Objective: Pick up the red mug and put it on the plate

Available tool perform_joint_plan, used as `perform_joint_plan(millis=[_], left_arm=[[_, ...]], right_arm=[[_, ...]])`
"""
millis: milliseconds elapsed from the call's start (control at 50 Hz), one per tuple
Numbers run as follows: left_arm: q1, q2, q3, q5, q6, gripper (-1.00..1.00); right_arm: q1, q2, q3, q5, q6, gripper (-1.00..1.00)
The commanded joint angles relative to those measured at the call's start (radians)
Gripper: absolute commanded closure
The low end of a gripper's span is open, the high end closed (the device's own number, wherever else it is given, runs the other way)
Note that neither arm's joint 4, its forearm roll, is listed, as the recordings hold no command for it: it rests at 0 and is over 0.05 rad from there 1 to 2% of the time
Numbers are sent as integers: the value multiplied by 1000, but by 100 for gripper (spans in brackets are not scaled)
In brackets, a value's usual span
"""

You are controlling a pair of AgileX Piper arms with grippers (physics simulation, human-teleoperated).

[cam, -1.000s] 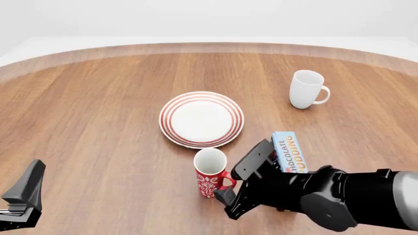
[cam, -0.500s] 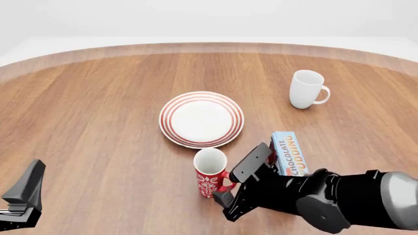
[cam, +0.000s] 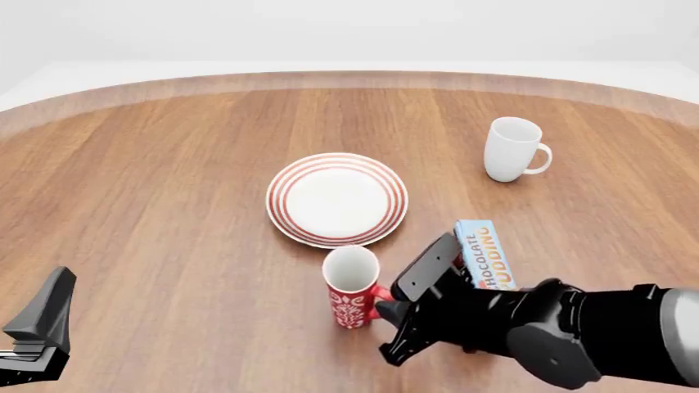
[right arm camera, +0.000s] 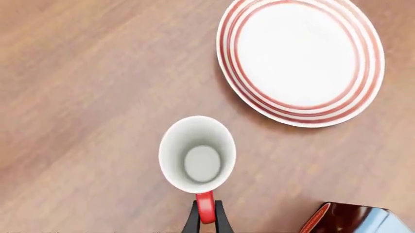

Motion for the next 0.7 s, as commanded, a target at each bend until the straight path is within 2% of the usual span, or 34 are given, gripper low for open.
perform_joint_plan(millis=[20, 140, 700], left_arm=[[0, 0, 0, 0, 0, -100], [0, 0, 0, 0, 0, -100], [0, 0, 0, 0, 0, -100]], right_arm=[[-6, -63, -10, 35, -8, 100], [-14, -123, -23, 75, -22, 100], [-74, -219, -105, 111, -85, 100]])
